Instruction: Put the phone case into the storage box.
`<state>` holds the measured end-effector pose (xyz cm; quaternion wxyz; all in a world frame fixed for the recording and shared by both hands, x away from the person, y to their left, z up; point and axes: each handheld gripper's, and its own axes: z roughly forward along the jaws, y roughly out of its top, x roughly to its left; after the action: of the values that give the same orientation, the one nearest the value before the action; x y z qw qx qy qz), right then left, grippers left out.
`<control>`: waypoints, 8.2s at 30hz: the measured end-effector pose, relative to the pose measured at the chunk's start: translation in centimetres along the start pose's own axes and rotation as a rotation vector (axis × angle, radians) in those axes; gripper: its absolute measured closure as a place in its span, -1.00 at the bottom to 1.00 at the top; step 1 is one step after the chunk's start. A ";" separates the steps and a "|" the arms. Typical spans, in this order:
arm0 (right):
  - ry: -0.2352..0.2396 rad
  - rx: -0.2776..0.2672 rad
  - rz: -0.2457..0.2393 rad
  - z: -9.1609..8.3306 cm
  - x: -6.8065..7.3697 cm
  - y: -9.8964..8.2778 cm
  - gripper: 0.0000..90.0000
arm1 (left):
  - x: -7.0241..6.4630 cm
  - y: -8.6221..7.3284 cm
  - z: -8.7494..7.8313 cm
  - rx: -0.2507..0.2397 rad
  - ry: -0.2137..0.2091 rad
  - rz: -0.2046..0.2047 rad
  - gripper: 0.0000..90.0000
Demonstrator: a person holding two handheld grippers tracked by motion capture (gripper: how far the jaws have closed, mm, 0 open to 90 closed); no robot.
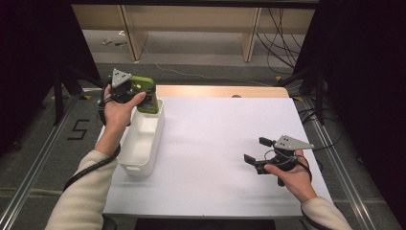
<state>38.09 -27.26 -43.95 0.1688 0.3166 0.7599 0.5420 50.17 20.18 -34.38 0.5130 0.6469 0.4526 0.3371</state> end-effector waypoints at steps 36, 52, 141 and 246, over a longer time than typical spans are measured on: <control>0.000 0.000 0.000 0.0 0.0 0.0 -0.84 | 0.4 0.4 0.8 -0.003 0.009 -0.008 -0.62; 0.002 -0.002 -0.001 0.0 0.0 0.0 -0.84 | 0.5 0.3 1.3 0.001 0.010 -0.013 -0.62; 0.004 0.000 0.000 0.0 0.0 0.0 -0.84 | 1.3 -1.0 3.8 0.047 0.025 -0.001 -0.63; 0.006 0.004 0.002 0.1 -0.1 0.0 -0.84 | 1.8 -4.2 6.4 0.157 0.044 0.012 -0.64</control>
<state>38.18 -27.26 -44.02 0.1655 0.3160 0.7613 0.5414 55.53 19.82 -40.03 0.4487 0.6801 0.4849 0.3179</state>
